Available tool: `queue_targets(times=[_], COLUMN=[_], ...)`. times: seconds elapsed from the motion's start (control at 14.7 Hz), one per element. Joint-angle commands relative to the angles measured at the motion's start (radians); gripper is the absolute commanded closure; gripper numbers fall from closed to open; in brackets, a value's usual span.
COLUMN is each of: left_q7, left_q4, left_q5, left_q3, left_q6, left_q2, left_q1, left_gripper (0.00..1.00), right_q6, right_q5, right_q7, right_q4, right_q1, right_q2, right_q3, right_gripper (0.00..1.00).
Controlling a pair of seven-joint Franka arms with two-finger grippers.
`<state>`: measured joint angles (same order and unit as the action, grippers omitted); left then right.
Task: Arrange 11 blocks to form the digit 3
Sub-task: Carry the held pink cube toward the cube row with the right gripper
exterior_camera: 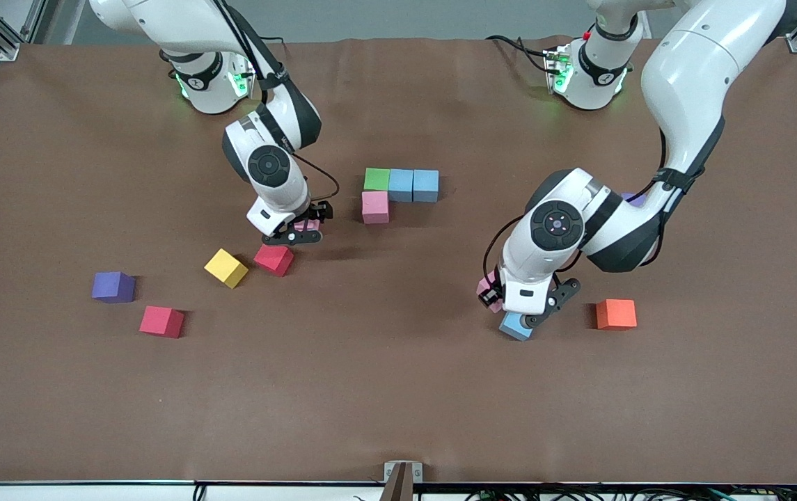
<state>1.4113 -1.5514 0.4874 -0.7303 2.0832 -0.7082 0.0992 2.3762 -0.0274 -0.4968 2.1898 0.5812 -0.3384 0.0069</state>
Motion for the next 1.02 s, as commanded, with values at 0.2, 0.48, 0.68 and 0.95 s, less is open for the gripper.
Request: queue_targets(times=[0.2, 0.48, 0.68, 0.95], left_q7=[0.009, 0.009, 0.009, 0.011], left_q4=[-0.007, -0.007, -0.006, -0.007], left_q5=[0.005, 0.01, 0.014, 0.016], left_q3=[-0.001, -0.001, 0.0, 0.0], left_q6=[-0.009, -0.009, -0.009, -0.009], left_q2=[0.019, 0.019, 0.019, 0.023], left_q1=[0.008, 0.01, 0.01, 0.013], left_gripper=[0.8, 0.8, 0.8, 0.8], right_q6=[0.026, 0.025, 0.025, 0.021], right_q5=[-0.002, 0.0, 0.0, 0.0], right_q7=[0.015, 0.015, 0.015, 0.018], right_q4=[0.033, 0.033, 0.031, 0.019], right_q1=[-0.027, -0.027, -0.026, -0.027], right_q2=[0.015, 0.004, 0.002, 0.002], right_q3=[0.022, 0.022, 0.022, 0.021], right_gripper=[0.01, 0.24, 0.3, 0.55])
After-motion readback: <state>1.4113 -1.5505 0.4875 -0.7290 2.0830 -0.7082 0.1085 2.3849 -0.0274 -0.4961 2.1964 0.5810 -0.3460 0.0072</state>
